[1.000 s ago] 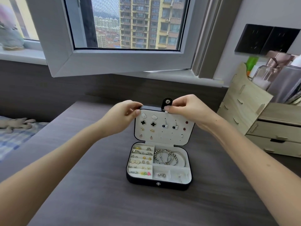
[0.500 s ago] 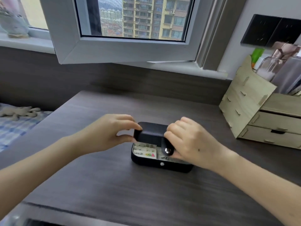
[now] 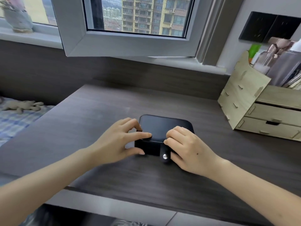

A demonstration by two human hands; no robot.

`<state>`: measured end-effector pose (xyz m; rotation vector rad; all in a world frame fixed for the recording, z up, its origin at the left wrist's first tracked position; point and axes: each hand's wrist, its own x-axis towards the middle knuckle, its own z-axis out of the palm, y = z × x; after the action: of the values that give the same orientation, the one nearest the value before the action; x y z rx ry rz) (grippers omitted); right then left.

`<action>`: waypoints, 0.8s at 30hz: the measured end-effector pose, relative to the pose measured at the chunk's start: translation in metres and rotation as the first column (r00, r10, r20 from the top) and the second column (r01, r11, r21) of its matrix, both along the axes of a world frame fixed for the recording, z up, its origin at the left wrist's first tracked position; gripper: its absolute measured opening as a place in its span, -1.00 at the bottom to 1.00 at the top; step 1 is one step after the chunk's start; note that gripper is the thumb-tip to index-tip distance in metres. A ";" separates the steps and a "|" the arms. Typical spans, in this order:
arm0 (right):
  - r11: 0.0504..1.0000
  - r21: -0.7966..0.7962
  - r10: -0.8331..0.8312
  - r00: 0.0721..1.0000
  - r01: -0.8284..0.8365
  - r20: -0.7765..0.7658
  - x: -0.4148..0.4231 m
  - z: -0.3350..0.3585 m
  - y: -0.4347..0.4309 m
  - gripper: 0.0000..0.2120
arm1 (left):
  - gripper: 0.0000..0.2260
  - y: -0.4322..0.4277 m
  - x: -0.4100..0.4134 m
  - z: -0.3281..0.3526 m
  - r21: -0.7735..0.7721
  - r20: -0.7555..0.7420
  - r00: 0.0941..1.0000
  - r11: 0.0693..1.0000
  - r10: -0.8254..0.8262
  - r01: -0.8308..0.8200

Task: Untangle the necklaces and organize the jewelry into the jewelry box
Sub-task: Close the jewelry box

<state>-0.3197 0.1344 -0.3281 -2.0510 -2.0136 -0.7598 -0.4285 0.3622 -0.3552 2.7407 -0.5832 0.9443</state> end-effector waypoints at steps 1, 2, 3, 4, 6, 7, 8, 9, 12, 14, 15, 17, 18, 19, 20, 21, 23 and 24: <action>1.000 -0.005 -0.002 1.000 0.002 -0.021 -0.001 0.001 -0.002 -0.88 | -0.67 -0.001 0.001 -0.002 -0.004 0.024 1.000 1.000 0.004 -0.004; 1.000 -0.016 -0.004 0.999 0.003 -0.034 -0.001 0.002 -0.005 -0.87 | -0.70 -0.002 0.003 -0.003 -0.002 0.047 0.999 1.000 0.005 -0.005; 0.999 -0.036 -0.009 0.999 0.007 -0.038 -0.001 0.003 -0.008 -0.81 | -0.72 -0.004 0.004 -0.004 0.005 0.069 0.998 1.000 0.002 -0.002; 0.998 -0.059 -0.015 0.999 0.013 -0.039 0.000 0.004 -0.011 -0.72 | -0.73 -0.005 0.005 -0.006 0.017 0.089 0.996 1.000 -0.004 0.002; 0.998 -0.063 -0.032 0.997 0.027 -0.077 0.002 0.007 -0.013 -0.62 | -0.74 -0.006 0.005 -0.007 0.058 0.119 0.993 0.998 -0.011 0.004; 0.999 -0.039 -0.042 0.992 0.037 -0.120 0.003 0.007 -0.012 -0.60 | -0.75 -0.006 0.004 -0.007 0.087 0.128 0.992 0.996 -0.008 -0.004; 0.998 -0.008 -0.057 0.985 0.057 -0.163 0.003 0.008 -0.010 -0.60 | -0.75 -0.006 0.003 -0.006 0.116 0.132 0.991 0.993 -0.002 -0.014; 0.996 0.011 -0.082 0.977 0.086 -0.199 0.004 0.007 -0.006 -0.60 | -0.75 -0.006 0.003 -0.005 0.143 0.131 0.991 0.989 0.002 -0.021; 0.981 -0.065 -0.195 0.948 0.184 -0.251 0.005 0.001 0.007 -0.51 | -0.75 -0.005 0.003 -0.003 0.185 0.111 0.994 0.982 0.004 -0.025; 0.960 -0.167 -0.263 0.929 0.225 -0.259 0.008 -0.003 0.011 -0.37 | -0.76 -0.004 0.004 -0.002 0.184 0.103 0.995 0.983 0.006 -0.025; 0.949 -0.206 -0.289 0.920 0.239 -0.265 0.010 -0.003 0.011 -0.31 | -0.75 -0.004 0.004 -0.002 0.180 0.103 0.995 0.983 0.006 -0.025; 0.936 -0.246 -0.316 0.905 0.250 -0.284 0.012 -0.002 0.011 -0.25 | -0.75 -0.004 0.004 -0.002 0.170 0.107 0.994 0.985 0.008 -0.026; 0.935 -0.254 -0.319 0.903 0.249 -0.288 0.012 -0.002 0.011 -0.24 | -0.75 -0.005 0.004 -0.003 0.161 0.109 0.994 0.987 0.008 -0.026; 0.935 -0.255 -0.317 0.906 0.248 -0.281 0.012 -0.003 0.011 -0.25 | -0.75 -0.005 0.004 -0.003 0.147 0.112 0.994 0.989 0.008 -0.025; 0.935 -0.253 -0.314 0.913 0.249 -0.259 0.012 -0.004 0.011 -0.26 | -0.75 -0.005 0.004 -0.003 0.130 0.113 0.994 0.991 0.007 -0.022; 0.936 -0.246 -0.309 0.923 0.253 -0.229 0.011 -0.006 0.010 -0.27 | -0.75 -0.005 0.004 -0.003 0.116 0.114 0.993 0.993 0.006 -0.019; 0.940 -0.223 -0.298 0.939 0.257 -0.171 0.010 -0.008 0.010 -0.31 | -0.75 -0.005 0.004 -0.004 0.101 0.110 0.994 0.995 0.007 -0.018; 0.942 -0.212 -0.294 0.944 0.260 -0.152 0.009 -0.009 0.011 -0.32 | -0.75 -0.005 0.004 -0.004 0.098 0.107 0.994 0.995 0.009 -0.019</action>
<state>-0.3103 0.1452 -0.3372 -2.4500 -1.7794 -0.4131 -0.4244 0.3573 -0.3595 2.7979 -0.6464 1.0990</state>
